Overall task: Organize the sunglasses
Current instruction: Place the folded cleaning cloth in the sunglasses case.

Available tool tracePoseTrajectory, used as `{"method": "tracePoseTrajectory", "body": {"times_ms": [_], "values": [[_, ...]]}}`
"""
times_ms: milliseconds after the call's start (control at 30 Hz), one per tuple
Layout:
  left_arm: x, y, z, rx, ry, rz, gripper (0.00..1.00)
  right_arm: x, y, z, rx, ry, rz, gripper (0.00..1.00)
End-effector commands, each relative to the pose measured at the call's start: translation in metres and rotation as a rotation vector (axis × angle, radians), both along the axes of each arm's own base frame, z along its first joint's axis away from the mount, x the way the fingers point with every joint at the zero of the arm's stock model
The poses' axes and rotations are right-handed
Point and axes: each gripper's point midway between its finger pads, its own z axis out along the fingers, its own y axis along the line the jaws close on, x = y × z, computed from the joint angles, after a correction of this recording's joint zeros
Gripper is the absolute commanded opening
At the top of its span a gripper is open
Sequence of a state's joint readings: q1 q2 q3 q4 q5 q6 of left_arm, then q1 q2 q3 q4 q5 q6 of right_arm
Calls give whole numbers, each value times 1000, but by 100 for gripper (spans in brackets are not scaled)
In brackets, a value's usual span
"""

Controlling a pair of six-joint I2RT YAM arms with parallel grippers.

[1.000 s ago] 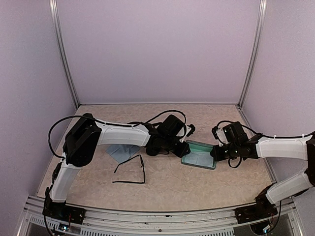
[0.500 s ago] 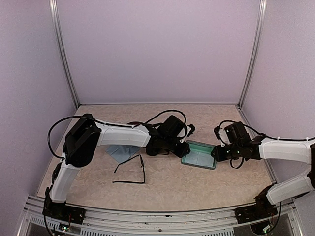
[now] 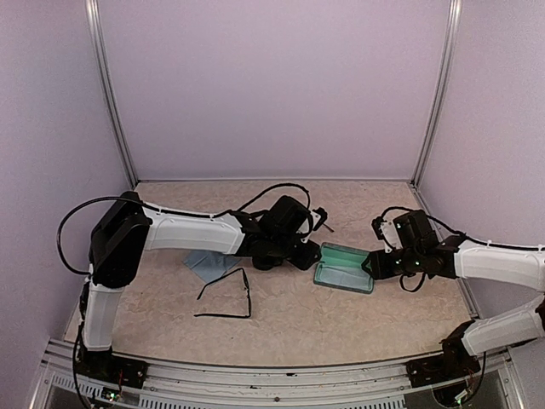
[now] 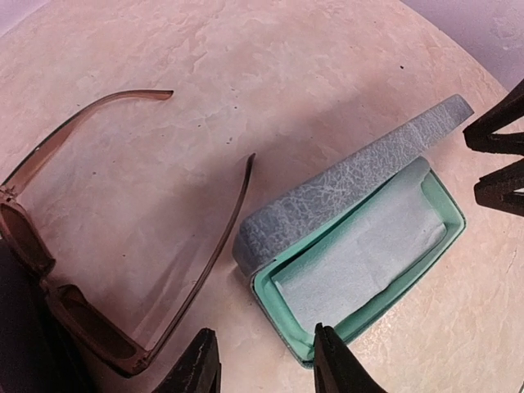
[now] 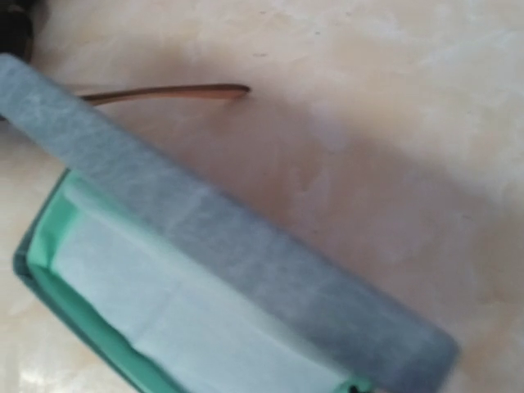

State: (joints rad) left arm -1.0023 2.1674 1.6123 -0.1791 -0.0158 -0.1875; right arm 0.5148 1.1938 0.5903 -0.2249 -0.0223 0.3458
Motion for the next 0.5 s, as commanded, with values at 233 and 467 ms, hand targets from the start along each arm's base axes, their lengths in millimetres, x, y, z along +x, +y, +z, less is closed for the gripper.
{"method": "tracePoseTrajectory", "body": {"times_ms": [233,467], "values": [[19,60,44,-49,-95,206,49,-10,49,-15,69,39,158,44],[14,129,57,-48,-78,341,52,-28,103,6,85,-70,357,53]]}}
